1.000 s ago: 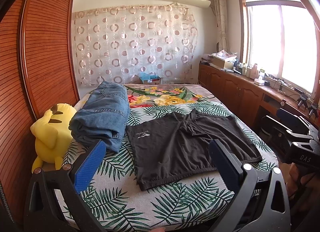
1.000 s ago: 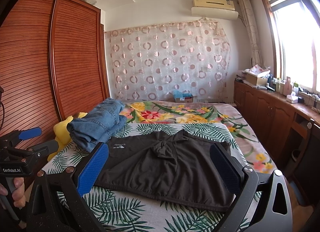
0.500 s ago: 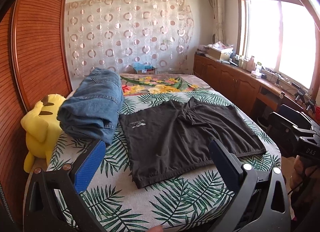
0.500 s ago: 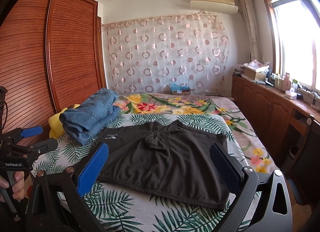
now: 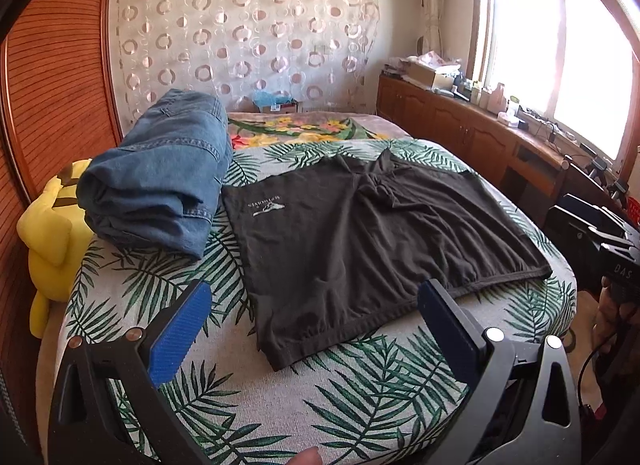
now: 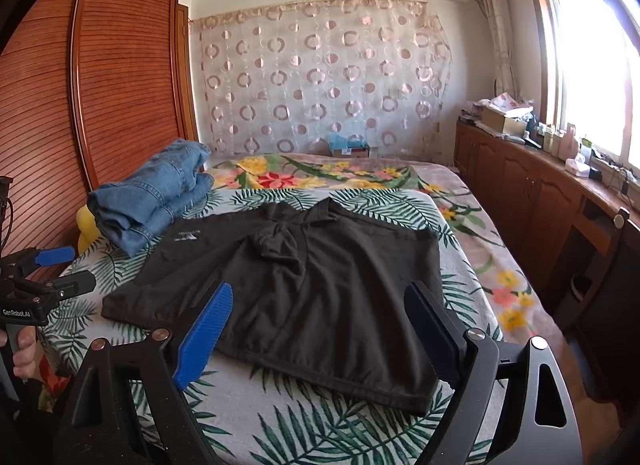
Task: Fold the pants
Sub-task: 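Lower the right tool to the shorts hem and close on it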
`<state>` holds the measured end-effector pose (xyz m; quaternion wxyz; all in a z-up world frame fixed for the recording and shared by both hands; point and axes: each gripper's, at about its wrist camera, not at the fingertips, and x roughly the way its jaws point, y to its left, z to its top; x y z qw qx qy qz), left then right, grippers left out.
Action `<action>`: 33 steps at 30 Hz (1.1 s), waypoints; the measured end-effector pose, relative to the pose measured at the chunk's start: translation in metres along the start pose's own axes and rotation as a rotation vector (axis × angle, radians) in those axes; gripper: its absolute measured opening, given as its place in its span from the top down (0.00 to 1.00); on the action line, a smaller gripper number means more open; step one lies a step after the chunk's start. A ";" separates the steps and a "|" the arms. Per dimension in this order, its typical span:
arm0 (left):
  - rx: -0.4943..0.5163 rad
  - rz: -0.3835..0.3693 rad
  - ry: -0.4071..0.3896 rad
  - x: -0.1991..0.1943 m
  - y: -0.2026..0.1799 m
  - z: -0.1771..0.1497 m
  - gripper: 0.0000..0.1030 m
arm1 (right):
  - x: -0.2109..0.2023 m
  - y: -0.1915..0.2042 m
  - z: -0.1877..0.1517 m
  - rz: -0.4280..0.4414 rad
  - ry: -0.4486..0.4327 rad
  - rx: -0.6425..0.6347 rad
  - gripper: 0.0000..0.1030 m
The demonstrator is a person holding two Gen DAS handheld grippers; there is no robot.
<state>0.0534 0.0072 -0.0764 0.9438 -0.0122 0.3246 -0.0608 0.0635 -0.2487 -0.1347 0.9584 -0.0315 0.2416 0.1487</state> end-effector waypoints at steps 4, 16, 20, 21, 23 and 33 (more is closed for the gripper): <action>-0.010 0.007 0.043 0.013 0.009 -0.009 0.00 | 0.001 -0.005 -0.002 -0.019 0.032 -0.008 0.24; -0.041 0.064 0.146 0.035 0.036 -0.039 0.00 | -0.013 -0.031 -0.016 -0.088 0.178 0.039 0.34; -0.043 0.069 0.164 0.039 0.037 -0.043 0.00 | -0.023 -0.035 -0.016 -0.090 0.217 0.058 0.43; -0.041 0.070 0.165 0.039 0.037 -0.044 0.00 | -0.026 -0.034 -0.016 -0.087 0.224 0.064 0.48; -0.039 0.068 0.168 0.039 0.036 -0.045 0.00 | -0.031 -0.032 -0.014 -0.083 0.233 0.074 0.52; -0.033 0.049 0.180 0.042 0.033 -0.048 0.01 | -0.070 -0.010 -0.005 -0.030 0.236 0.073 0.91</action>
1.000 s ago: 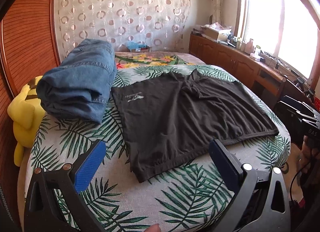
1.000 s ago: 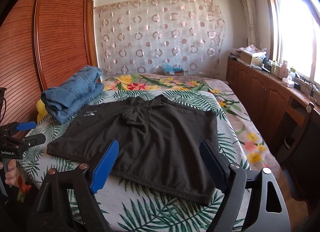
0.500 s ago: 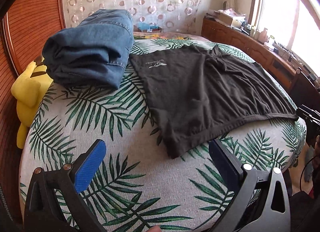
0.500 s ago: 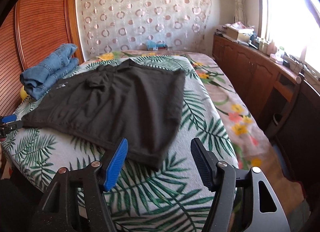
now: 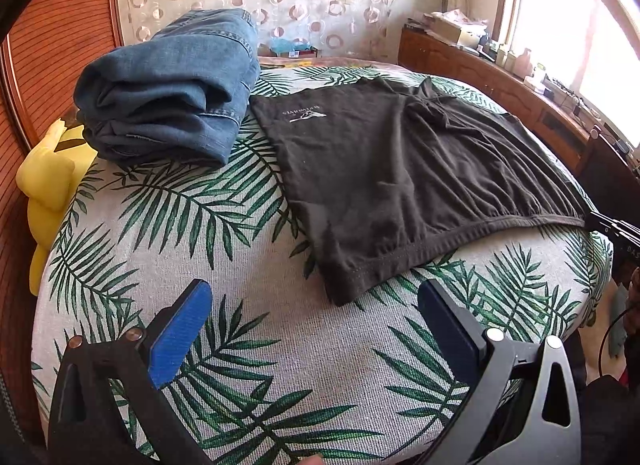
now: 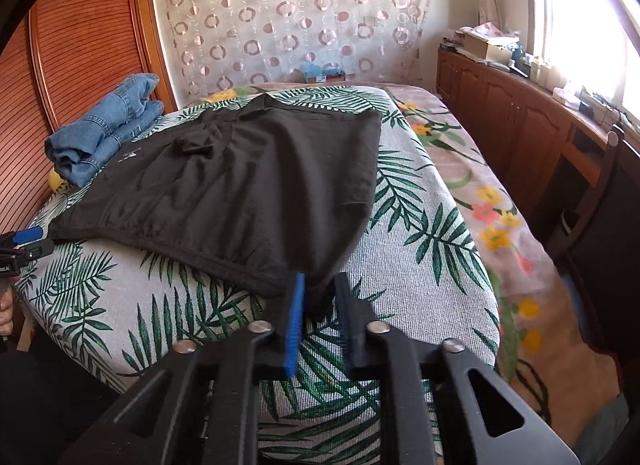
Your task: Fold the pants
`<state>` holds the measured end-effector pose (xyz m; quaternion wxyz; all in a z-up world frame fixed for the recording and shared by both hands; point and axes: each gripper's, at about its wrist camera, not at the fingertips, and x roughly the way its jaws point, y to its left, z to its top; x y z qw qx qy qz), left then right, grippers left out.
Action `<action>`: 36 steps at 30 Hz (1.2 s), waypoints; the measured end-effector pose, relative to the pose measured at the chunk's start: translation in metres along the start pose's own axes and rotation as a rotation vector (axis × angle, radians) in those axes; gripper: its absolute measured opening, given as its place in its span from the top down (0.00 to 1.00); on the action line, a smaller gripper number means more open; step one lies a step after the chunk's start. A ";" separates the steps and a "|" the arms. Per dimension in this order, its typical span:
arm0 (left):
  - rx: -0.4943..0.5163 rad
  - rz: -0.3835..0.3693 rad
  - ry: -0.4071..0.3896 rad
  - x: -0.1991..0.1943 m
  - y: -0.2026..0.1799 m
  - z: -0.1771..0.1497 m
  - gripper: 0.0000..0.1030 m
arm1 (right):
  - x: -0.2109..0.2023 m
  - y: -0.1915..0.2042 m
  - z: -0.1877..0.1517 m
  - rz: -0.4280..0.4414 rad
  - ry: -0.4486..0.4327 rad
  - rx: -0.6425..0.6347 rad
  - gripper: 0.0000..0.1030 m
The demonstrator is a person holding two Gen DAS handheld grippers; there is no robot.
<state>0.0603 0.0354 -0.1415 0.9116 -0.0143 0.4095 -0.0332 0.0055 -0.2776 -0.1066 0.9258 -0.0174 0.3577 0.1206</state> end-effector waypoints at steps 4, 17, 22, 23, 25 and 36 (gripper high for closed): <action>-0.010 -0.016 -0.008 -0.002 0.002 0.001 0.01 | -0.028 0.005 -0.001 -0.006 -0.037 -0.033 0.93; -0.030 -0.113 0.004 0.001 0.000 0.004 0.45 | -0.045 0.003 -0.013 0.001 -0.024 -0.009 0.93; -0.014 -0.139 0.010 0.001 -0.005 0.005 0.69 | -0.033 -0.013 -0.003 0.008 -0.021 -0.008 0.93; -0.009 -0.145 0.013 0.001 -0.006 0.006 0.72 | -0.021 -0.015 0.006 0.009 -0.019 -0.006 0.93; 0.002 -0.152 0.011 0.000 -0.008 0.005 0.86 | -0.006 -0.014 0.017 0.010 -0.018 -0.005 0.93; 0.003 -0.204 -0.028 -0.025 -0.006 0.007 0.93 | 0.004 -0.011 0.033 0.032 -0.010 -0.049 0.93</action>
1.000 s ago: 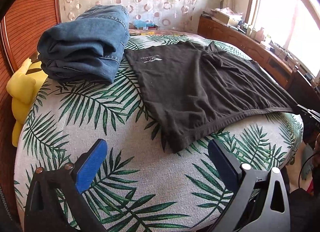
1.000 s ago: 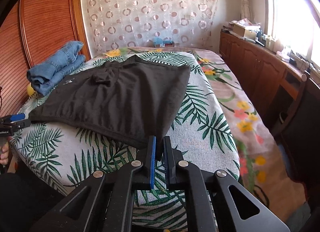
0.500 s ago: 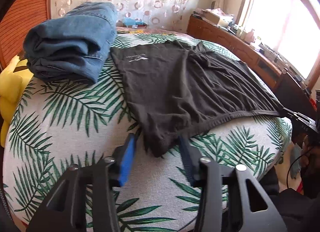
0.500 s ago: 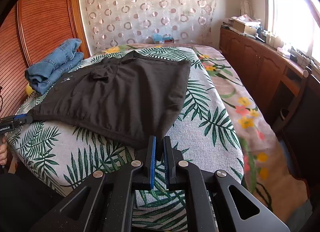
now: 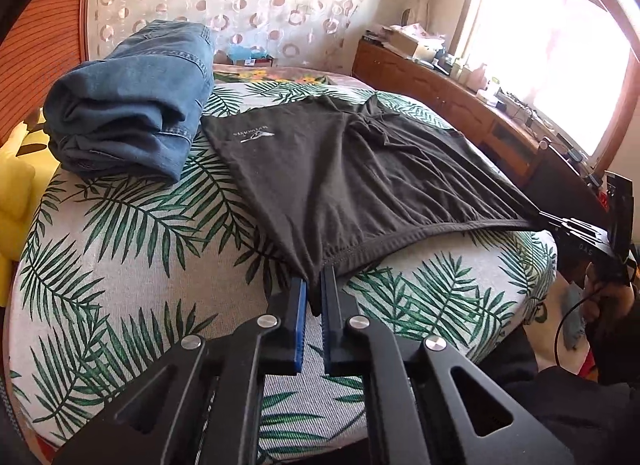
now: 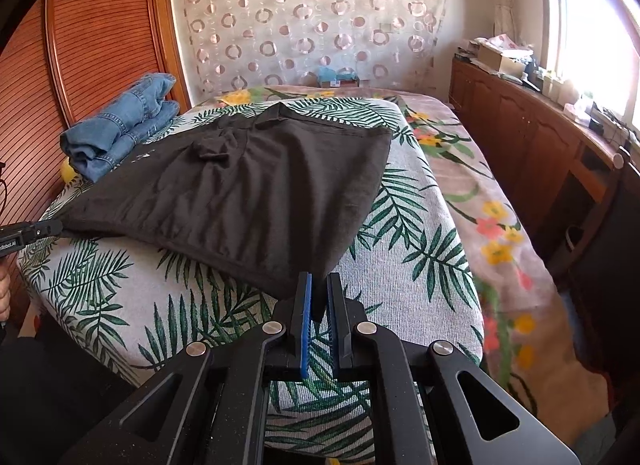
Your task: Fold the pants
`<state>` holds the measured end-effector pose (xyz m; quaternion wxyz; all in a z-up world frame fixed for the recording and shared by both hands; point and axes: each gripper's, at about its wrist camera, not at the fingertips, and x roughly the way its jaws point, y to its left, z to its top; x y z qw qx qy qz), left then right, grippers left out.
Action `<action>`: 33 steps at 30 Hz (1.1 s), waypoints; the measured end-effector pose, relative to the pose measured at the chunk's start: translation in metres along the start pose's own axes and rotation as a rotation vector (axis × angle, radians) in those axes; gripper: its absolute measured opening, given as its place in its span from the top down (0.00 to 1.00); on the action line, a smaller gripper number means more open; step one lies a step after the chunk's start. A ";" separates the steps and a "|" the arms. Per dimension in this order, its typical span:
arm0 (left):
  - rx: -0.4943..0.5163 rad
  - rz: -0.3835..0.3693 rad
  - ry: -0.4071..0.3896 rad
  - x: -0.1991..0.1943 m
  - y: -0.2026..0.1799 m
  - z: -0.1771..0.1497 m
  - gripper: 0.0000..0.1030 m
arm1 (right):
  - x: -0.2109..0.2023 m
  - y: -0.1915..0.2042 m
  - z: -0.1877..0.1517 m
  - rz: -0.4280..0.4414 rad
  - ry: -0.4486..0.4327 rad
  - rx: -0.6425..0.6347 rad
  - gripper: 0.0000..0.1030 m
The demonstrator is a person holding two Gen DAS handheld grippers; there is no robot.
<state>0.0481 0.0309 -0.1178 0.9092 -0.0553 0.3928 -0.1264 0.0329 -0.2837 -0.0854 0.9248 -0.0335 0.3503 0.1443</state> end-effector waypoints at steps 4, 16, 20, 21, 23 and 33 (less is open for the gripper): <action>0.011 -0.001 -0.014 -0.009 -0.003 0.003 0.94 | -0.006 0.002 0.000 0.016 0.007 -0.020 0.93; 0.013 0.009 0.028 -0.002 0.002 -0.006 0.94 | -0.004 -0.010 -0.007 0.044 0.039 0.027 0.91; 0.007 0.024 0.036 0.003 0.004 -0.008 0.94 | -0.004 -0.016 0.001 0.009 0.009 0.028 0.74; 0.004 0.026 0.036 0.004 0.004 -0.008 0.94 | -0.002 -0.019 0.005 0.002 0.005 0.035 0.71; 0.008 0.031 0.032 0.004 0.003 -0.008 0.94 | 0.001 -0.022 0.012 0.009 -0.006 0.042 0.67; 0.011 0.036 0.043 0.008 0.002 -0.011 0.94 | 0.080 -0.053 0.079 -0.027 -0.011 0.043 0.67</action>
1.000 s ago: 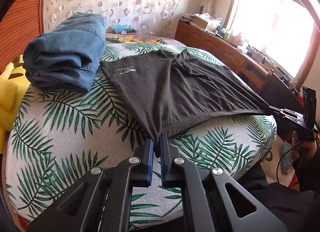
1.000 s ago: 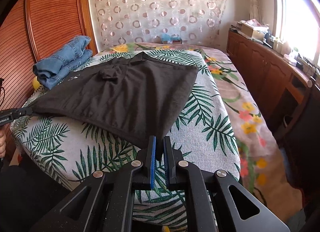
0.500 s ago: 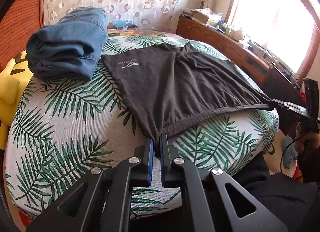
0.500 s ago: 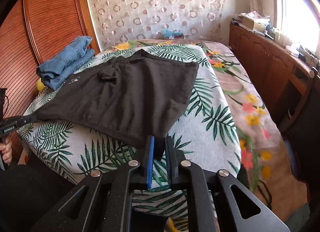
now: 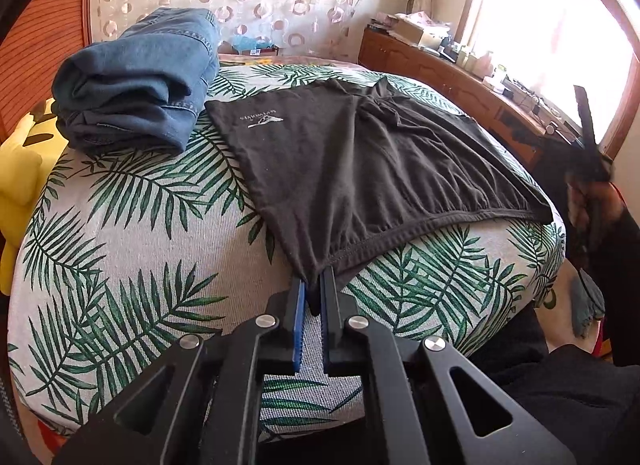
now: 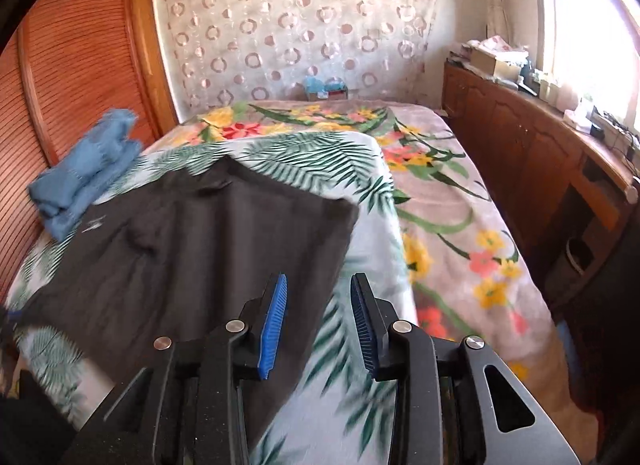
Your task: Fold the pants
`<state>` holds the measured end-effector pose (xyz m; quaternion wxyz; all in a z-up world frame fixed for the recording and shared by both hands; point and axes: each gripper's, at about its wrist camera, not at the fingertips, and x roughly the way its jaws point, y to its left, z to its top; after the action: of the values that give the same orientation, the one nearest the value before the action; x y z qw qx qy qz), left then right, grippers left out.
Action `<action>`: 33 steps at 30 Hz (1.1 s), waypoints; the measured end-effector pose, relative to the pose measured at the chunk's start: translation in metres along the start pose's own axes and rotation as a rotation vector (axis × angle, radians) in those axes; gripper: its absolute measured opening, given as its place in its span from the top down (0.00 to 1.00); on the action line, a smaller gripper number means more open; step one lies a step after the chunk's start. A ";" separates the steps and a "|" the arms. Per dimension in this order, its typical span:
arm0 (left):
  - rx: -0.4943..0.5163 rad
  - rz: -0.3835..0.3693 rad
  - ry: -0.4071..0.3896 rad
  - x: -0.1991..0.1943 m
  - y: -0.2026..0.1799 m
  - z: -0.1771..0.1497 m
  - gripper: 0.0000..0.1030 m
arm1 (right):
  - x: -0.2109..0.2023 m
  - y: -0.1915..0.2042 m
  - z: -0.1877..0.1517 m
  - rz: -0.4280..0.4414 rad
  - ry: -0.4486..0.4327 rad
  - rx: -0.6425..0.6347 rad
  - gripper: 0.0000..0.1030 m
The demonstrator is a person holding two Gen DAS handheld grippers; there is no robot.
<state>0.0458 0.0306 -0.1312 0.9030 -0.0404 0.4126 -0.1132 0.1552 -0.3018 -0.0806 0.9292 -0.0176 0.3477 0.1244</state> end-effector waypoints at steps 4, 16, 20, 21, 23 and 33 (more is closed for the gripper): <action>-0.003 0.000 0.004 0.001 0.000 -0.002 0.94 | 0.053 -0.020 0.022 0.014 0.072 0.056 0.67; -0.003 -0.004 0.011 0.003 0.002 -0.005 0.94 | 0.117 -0.039 0.057 0.082 0.156 0.127 0.89; 0.000 -0.003 0.011 0.002 0.001 -0.006 0.94 | 0.113 -0.039 0.060 0.027 0.132 0.094 0.96; 0.000 -0.003 0.011 0.002 0.001 -0.006 0.94 | 0.112 -0.041 0.061 -0.001 0.122 0.102 0.96; -0.001 -0.003 0.011 0.002 0.001 -0.006 0.94 | 0.113 -0.046 0.063 -0.020 0.113 0.125 0.96; 0.000 -0.004 0.012 0.002 0.001 -0.006 0.94 | 0.099 -0.032 0.059 -0.050 0.086 0.108 0.80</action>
<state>0.0429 0.0313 -0.1371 0.9002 -0.0407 0.4180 -0.1153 0.2727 -0.3040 -0.1020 0.9158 0.0187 0.3929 0.0812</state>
